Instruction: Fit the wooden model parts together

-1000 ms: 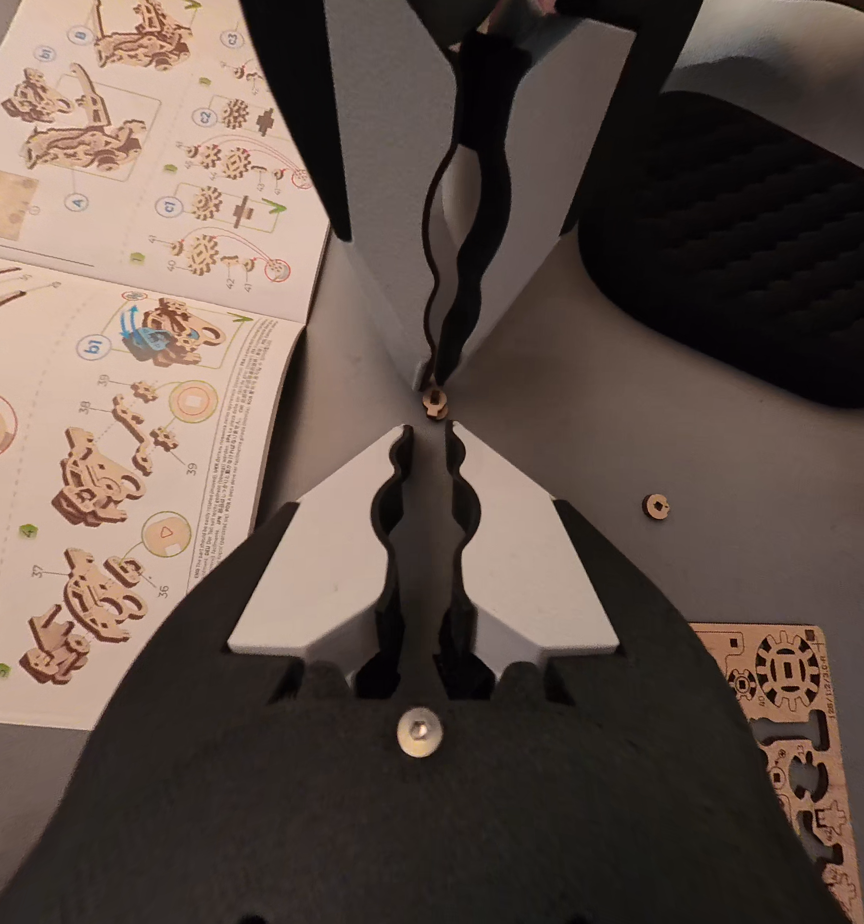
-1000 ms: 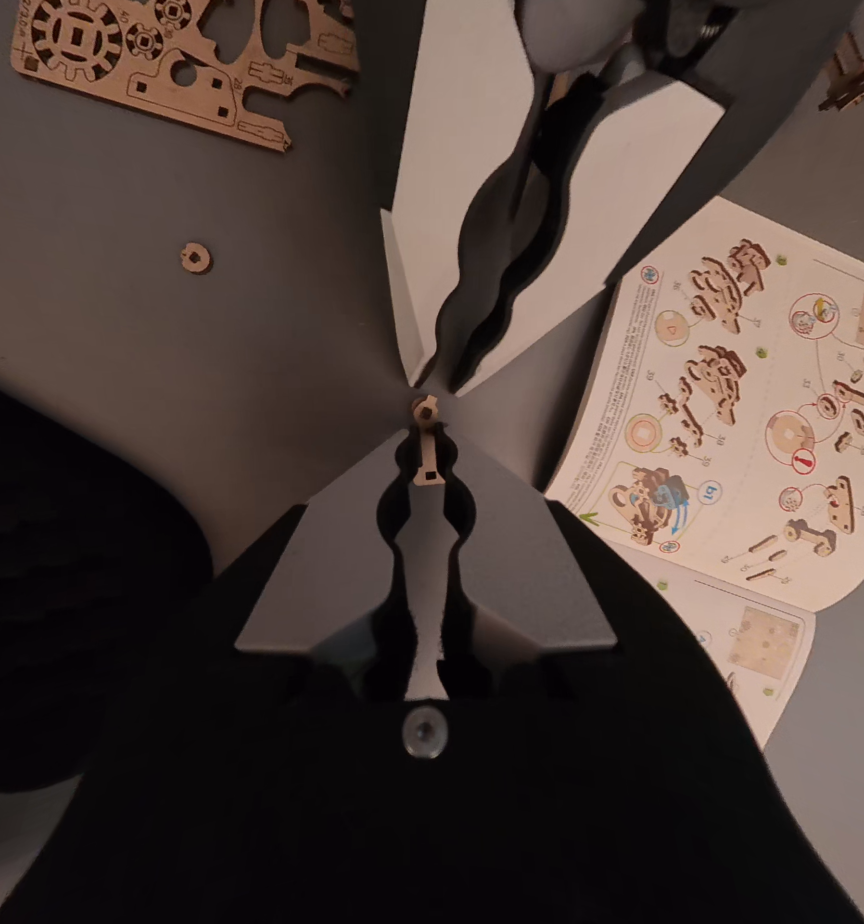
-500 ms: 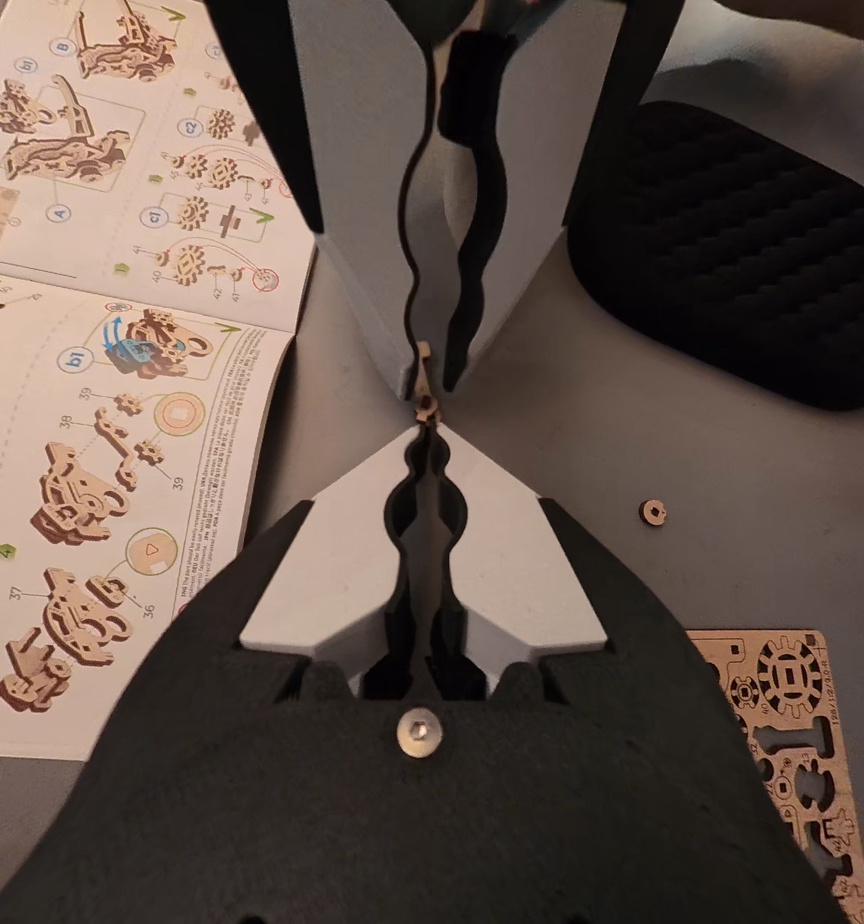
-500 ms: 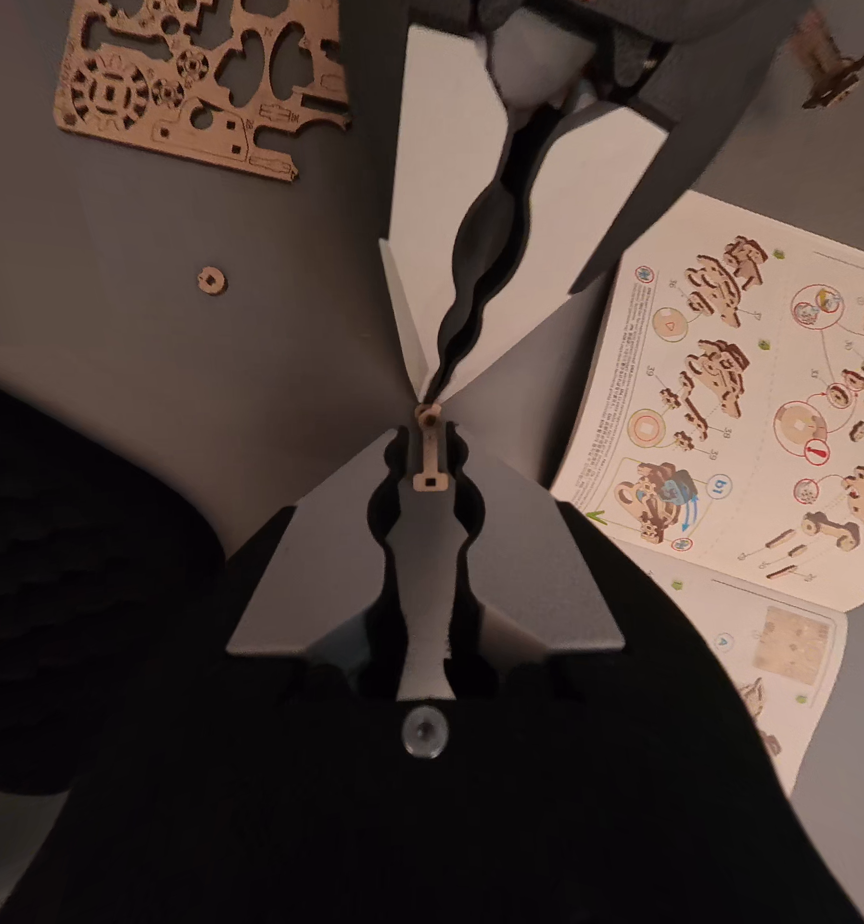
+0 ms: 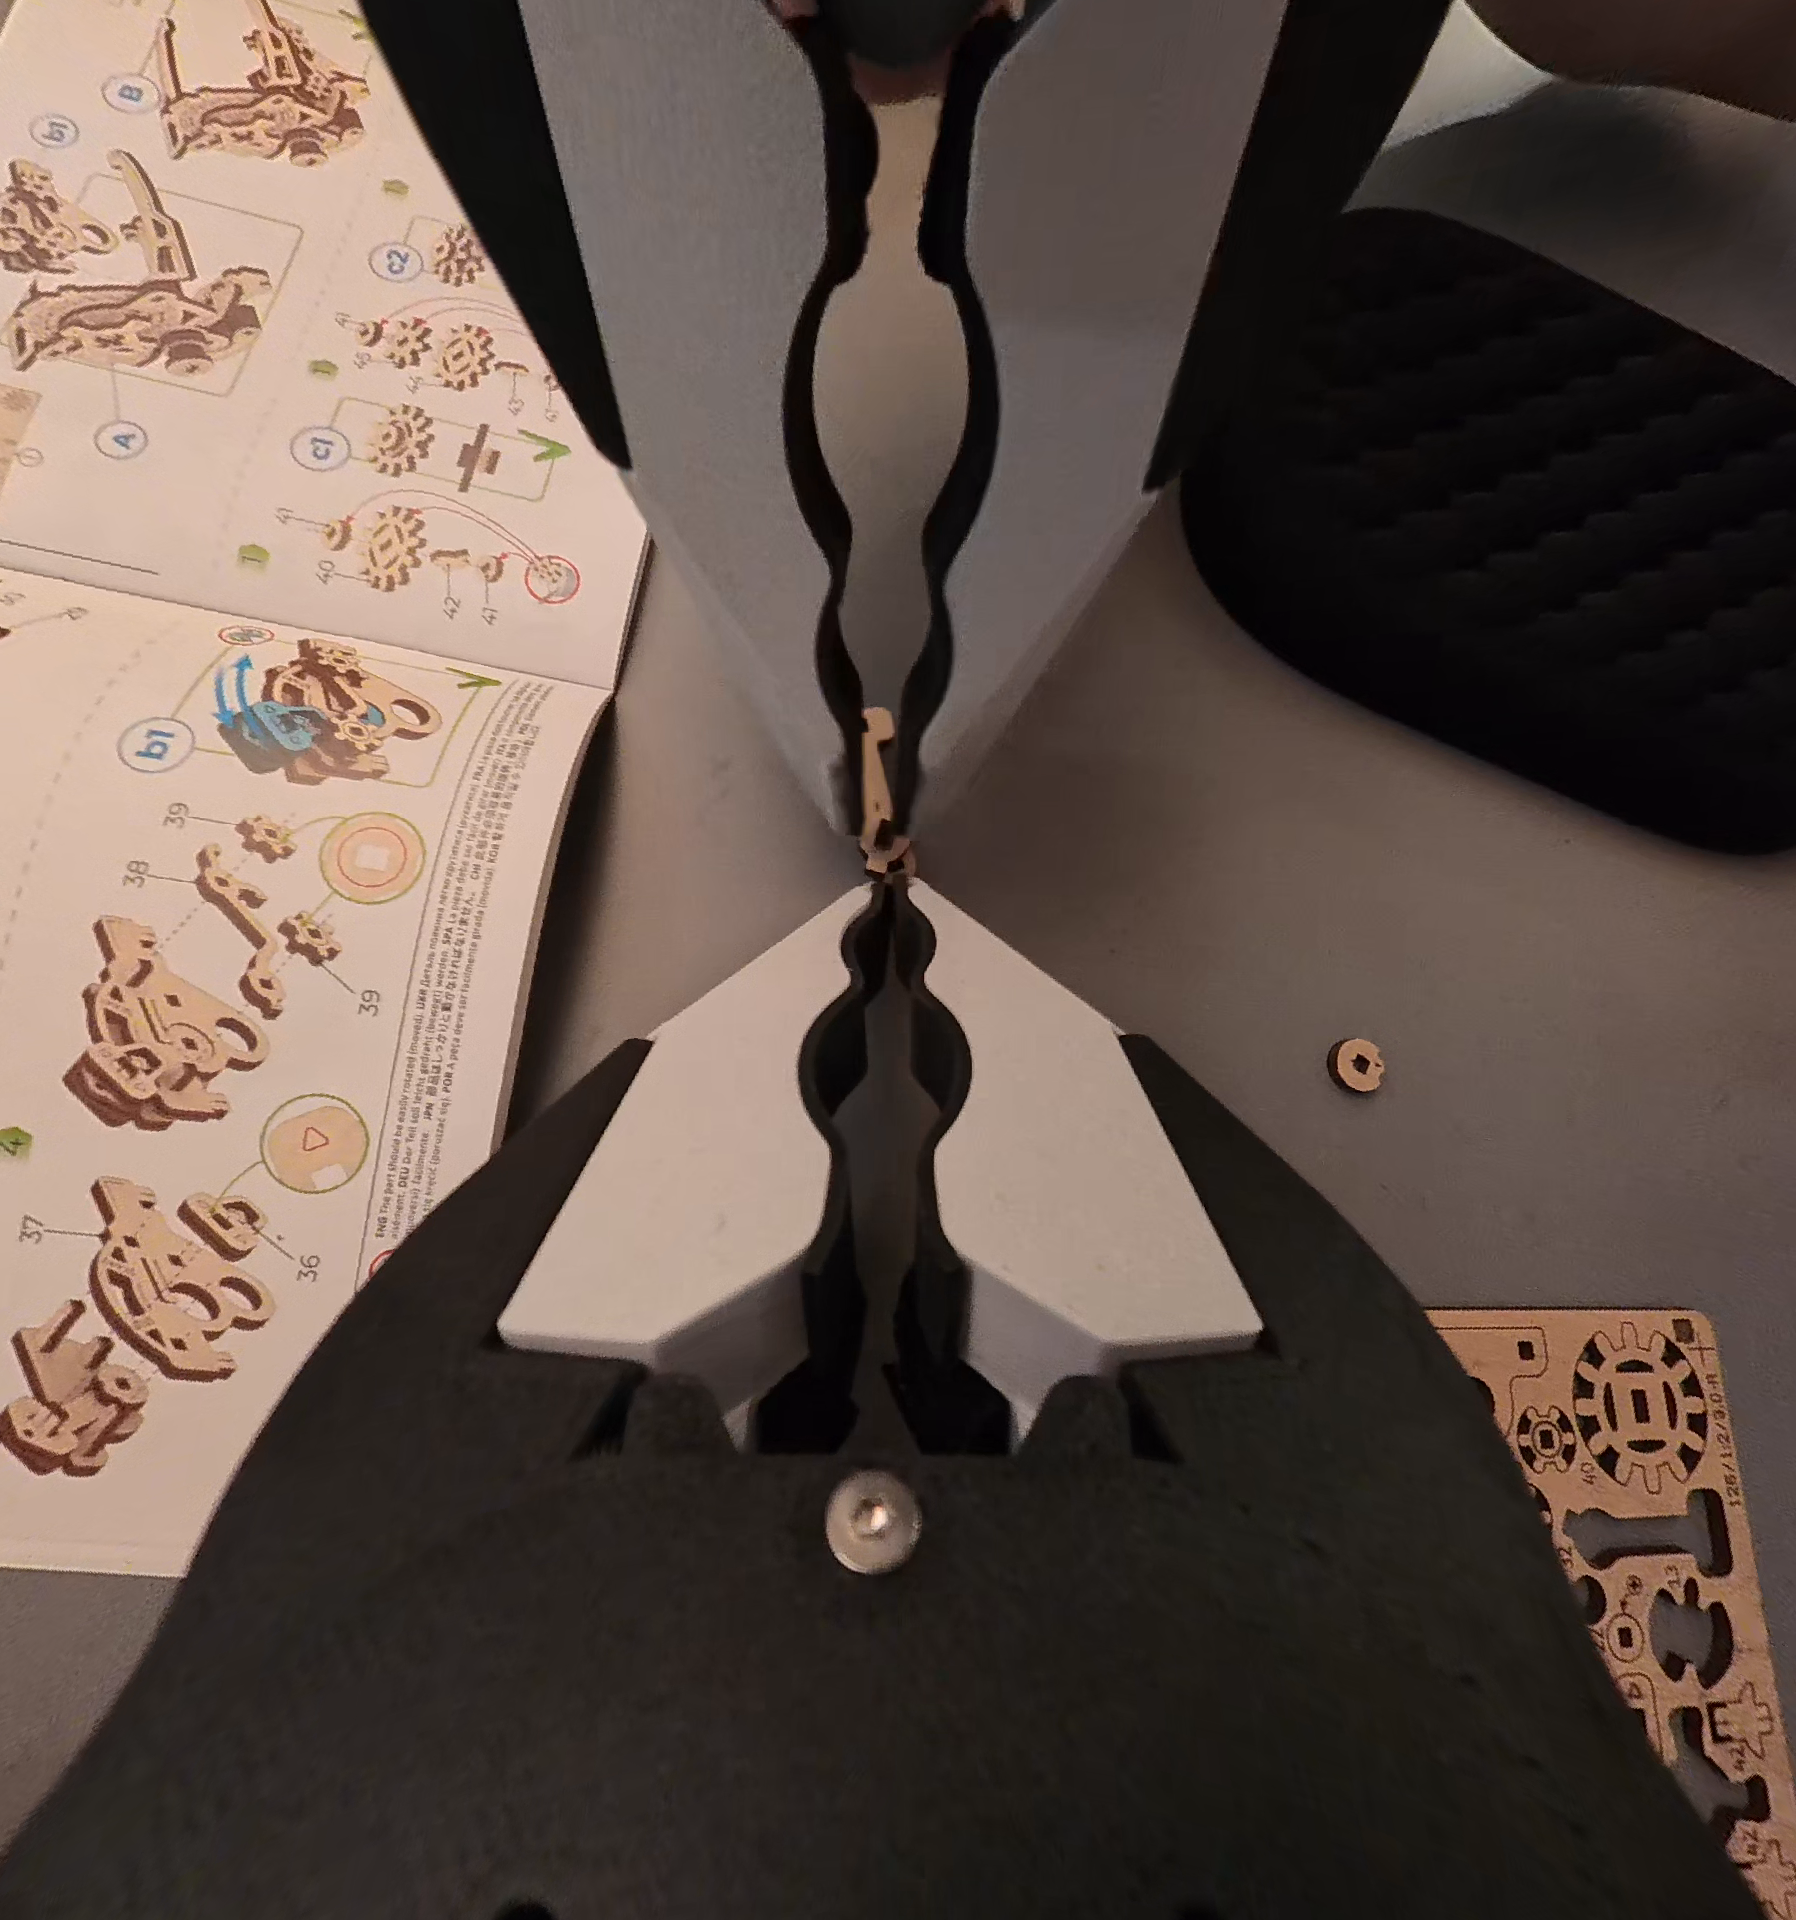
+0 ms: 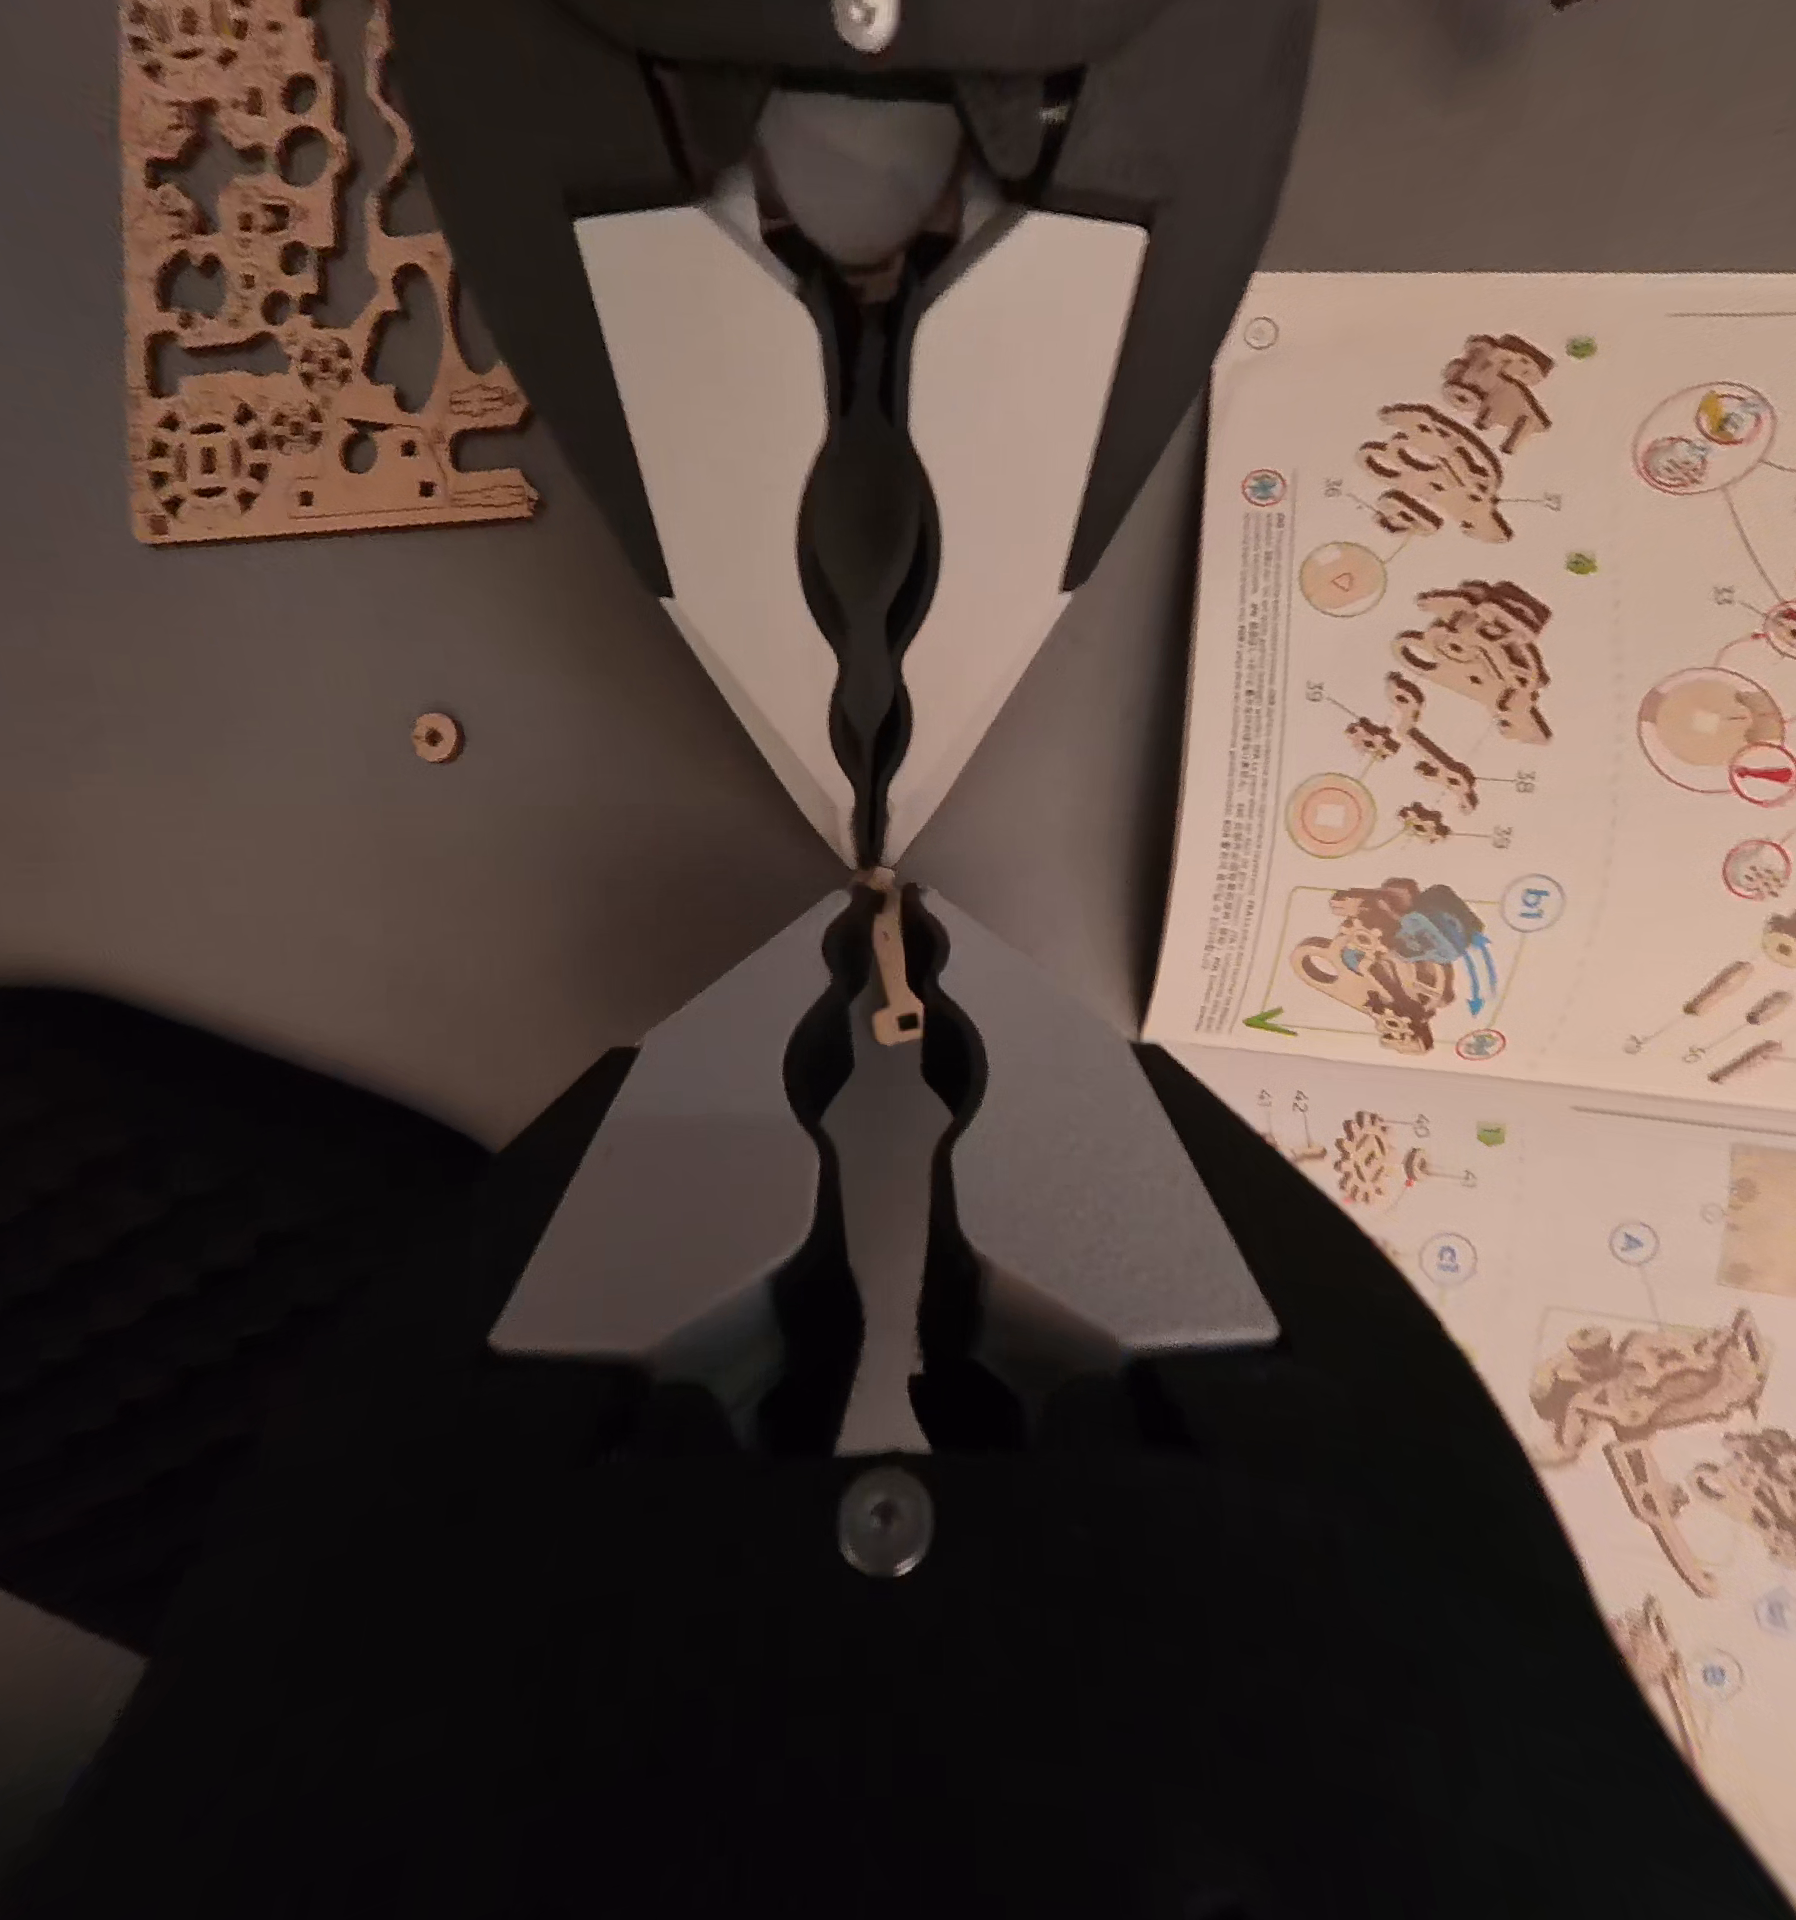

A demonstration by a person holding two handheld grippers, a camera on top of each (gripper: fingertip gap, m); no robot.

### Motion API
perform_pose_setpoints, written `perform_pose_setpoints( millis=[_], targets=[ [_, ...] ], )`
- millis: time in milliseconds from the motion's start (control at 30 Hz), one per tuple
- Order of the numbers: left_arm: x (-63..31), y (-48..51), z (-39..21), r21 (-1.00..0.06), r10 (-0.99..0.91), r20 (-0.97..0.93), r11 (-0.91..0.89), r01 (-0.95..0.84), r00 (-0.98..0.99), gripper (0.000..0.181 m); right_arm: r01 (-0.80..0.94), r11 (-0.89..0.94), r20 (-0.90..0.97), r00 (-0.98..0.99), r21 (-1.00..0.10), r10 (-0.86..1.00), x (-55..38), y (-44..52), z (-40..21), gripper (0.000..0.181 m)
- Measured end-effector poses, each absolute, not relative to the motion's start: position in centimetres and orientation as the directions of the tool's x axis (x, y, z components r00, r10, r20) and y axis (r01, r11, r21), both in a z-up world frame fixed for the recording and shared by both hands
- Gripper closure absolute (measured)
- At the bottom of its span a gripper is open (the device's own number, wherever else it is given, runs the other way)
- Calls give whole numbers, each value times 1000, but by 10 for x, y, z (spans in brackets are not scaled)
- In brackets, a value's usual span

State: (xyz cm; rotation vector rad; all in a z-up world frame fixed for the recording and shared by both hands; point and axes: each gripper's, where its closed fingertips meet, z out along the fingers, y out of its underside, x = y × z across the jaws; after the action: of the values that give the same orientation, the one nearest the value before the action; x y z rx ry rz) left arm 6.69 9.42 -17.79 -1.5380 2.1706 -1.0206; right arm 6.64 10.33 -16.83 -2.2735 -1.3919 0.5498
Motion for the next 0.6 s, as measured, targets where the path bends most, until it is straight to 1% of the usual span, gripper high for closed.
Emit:
perform_pose_setpoints(
  millis=[100, 200, 300, 600],
  targets=[
    [67, 95, -178, -689, -909, 155, 181, -701, -387, 181, 726, -454, -93, 480, -516, 872, 70, 104, -170, 178],
    [66, 95, -178, -690, -910, 154, 180, -701, -385, 181, 704, -479, -79, 520, -524, 851, 69, 104, -168, 178],
    [66, 95, -178, -689, -910, 153, 180, -702, -384, 181, 686, -490, -80, 538, -538, 839, 66, 103, -164, 178],
    [66, 95, -178, -688, -911, 152, 180, -702, -383, 181, 694, -506, -71, 553, -513, 830, 66, 101, -170, 177]
  ],
)
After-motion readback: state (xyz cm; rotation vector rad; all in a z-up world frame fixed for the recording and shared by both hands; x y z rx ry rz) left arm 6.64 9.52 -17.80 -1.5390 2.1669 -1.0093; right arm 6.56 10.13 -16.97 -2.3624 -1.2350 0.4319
